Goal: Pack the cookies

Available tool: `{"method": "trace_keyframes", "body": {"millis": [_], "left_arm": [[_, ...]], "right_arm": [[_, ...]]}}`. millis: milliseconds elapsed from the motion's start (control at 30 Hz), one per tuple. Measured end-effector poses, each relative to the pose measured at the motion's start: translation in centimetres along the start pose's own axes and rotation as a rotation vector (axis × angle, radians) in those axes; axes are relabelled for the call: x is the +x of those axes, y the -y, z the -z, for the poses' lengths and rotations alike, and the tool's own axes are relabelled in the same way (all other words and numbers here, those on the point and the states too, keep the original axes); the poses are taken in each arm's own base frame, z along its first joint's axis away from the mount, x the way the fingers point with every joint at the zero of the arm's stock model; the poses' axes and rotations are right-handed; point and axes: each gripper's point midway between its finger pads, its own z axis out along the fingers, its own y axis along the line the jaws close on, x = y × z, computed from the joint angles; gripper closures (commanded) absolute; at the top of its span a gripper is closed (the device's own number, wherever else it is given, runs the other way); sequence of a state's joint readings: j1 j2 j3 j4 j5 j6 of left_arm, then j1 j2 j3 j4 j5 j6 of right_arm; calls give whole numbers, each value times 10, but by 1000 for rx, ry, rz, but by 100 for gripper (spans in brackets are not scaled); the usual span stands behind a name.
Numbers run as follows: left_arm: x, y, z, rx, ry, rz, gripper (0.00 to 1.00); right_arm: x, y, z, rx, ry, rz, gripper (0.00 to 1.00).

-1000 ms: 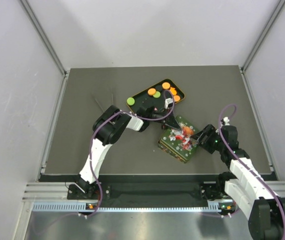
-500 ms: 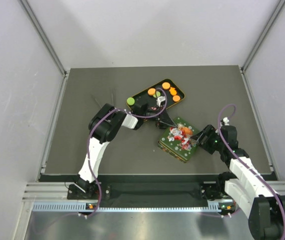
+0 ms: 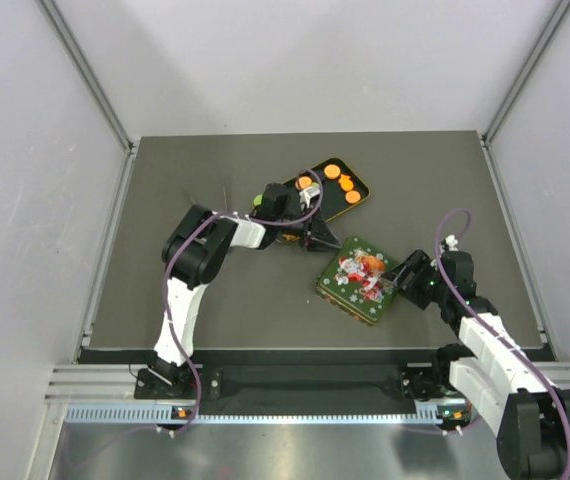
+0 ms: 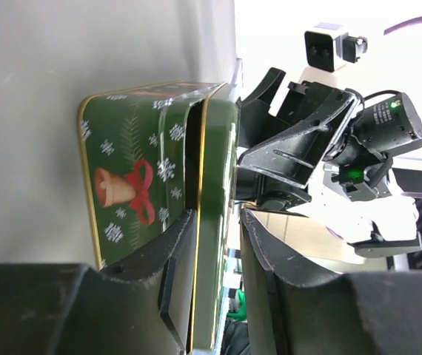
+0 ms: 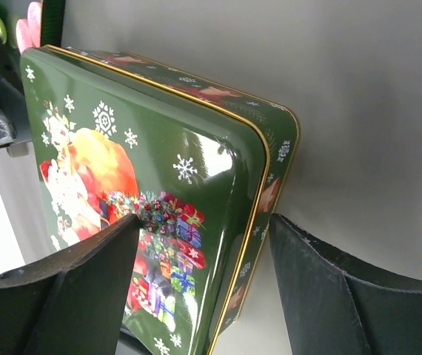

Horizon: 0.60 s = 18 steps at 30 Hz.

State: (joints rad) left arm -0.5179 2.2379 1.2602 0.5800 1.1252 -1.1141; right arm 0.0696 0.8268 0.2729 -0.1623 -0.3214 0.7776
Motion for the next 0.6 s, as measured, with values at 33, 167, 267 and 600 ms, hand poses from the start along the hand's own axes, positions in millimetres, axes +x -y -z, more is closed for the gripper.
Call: {"method": "trace_keyframes", "body": {"millis": [33, 167, 267, 600], "left_arm": [[0, -1, 2, -9, 2, -1, 64], [-4, -6, 7, -50, 19, -15, 63], [-6, -14, 9, -92, 30, -12, 61], [-11, -15, 20, -169, 66, -52, 53]], "right_arm": [[0, 0, 0, 2, 0, 0, 29], [0, 2, 0, 8, 0, 6, 27], [0, 2, 0, 10, -1, 8, 25], [2, 4, 1, 21, -6, 11, 19]]}}
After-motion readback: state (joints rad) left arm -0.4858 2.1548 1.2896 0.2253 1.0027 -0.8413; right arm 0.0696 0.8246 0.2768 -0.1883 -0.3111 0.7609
